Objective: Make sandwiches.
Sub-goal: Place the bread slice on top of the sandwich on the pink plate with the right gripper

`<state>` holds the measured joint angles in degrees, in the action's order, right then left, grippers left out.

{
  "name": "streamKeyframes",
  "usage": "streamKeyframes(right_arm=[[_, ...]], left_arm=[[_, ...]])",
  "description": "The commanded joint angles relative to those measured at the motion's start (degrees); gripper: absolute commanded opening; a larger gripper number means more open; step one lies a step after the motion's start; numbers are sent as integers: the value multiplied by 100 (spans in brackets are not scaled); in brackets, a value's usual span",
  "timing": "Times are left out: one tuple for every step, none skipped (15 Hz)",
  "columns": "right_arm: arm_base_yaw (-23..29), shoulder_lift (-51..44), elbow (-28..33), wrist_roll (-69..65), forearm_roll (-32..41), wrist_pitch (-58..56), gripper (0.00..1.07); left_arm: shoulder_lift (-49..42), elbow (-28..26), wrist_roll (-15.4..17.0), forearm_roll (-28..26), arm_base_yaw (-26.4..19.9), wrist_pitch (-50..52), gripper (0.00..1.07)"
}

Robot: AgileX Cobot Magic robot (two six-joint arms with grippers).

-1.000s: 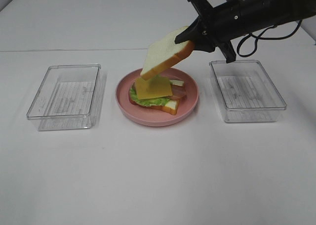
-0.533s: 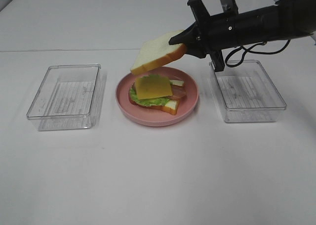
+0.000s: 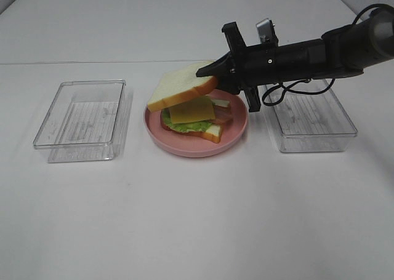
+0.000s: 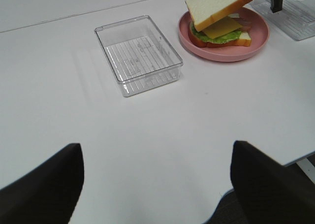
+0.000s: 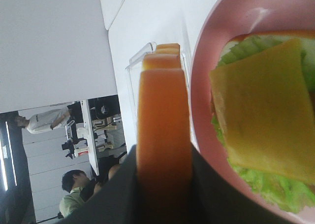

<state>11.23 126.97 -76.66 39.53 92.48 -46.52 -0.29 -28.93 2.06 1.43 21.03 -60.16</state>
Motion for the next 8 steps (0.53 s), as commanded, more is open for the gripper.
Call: streamKeyframes(right_arm=[[23, 0, 0, 80, 23, 138, 0], [23, 0, 0, 52, -6, 160, 0], [23, 0, 0, 52, -23, 160, 0], [23, 0, 0, 52, -40, 160, 0], [23, 0, 0, 46, -149, 223, 0], [23, 0, 0, -6, -298, 292, 0], [23, 0, 0, -103, -447, 327, 0], [23, 0, 0, -143, -493, 344, 0]], left_arm=[[-115, 34, -6, 11, 6, 23, 78], [-115, 34, -6, 11, 6, 23, 78], [-115, 34, -6, 11, 6, 23, 78], [-115, 34, -6, 11, 6, 23, 78], [-115, 34, -6, 11, 6, 23, 78], [-115, 34, -6, 11, 6, 23, 78], [-115, 34, -6, 11, 6, 23, 78], [-115, 34, -6, 11, 6, 23, 78]])
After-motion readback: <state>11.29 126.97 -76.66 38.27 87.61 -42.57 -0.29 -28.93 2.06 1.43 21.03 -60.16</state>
